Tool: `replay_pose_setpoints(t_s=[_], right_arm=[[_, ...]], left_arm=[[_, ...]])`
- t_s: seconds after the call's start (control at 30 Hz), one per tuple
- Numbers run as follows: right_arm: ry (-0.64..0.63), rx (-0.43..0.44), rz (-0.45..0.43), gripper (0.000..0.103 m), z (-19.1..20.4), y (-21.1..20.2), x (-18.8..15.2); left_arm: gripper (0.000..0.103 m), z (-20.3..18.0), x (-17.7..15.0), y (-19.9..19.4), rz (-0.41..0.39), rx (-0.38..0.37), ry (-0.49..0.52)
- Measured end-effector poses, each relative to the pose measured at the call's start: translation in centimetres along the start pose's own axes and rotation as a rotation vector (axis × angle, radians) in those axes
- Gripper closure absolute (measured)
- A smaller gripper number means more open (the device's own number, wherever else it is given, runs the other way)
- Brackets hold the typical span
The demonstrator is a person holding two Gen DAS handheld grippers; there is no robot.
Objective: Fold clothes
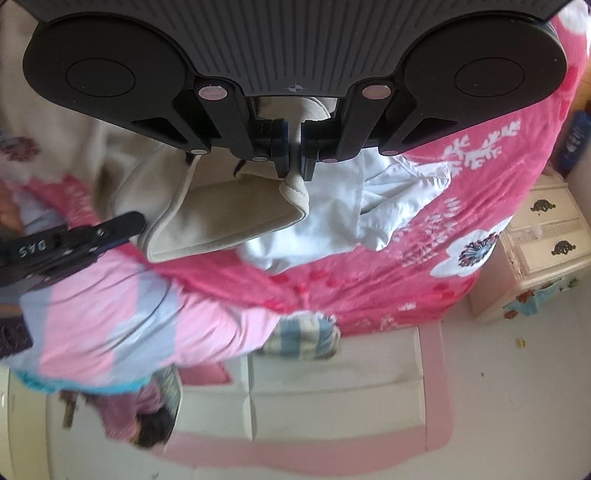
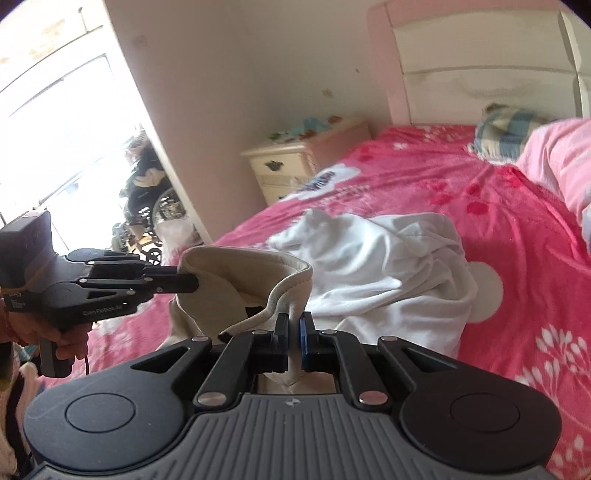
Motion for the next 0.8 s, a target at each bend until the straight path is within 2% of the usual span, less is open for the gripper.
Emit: replay_pose_setpoints(t_s=[0.23, 0.33, 0.53, 0.8], right_arm=[[-0.071, 0.059, 0.007, 0.097, 5.6, -6.8, -2.9], [-0.097, 0.08, 0.03, 0.097, 7.8, -9.7, -4.9], [-0.131, 0.09, 0.083, 0.097, 10.8, -13.4, -9.4], [-0.156, 0.09, 0.158, 0.097, 13.9, -17.6, -15.1]], left_arm=[[0.1, -4.8, -1.0, -8.2, -0.042, -0.036, -0.021], [0.1, -7.3, -2.4, -11.6, -0.046, -0.046, -0.017], [0.1, -12.1, -6.3, -18.1, -0.021, -0.061, -0.075], [0.1, -15.5, -10.5, -21.4, 0.022, -0.053, -0.061]])
Point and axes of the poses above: each gripper's, at about its wrist camera, not at the fingertips, and y roughly the way its jaws point, z to its left, x to its top, the point moved 6 cm from there along y, roughly the way its jaws point, and after that the axes turned 14 degrees about -z, right-handed, at the moved point
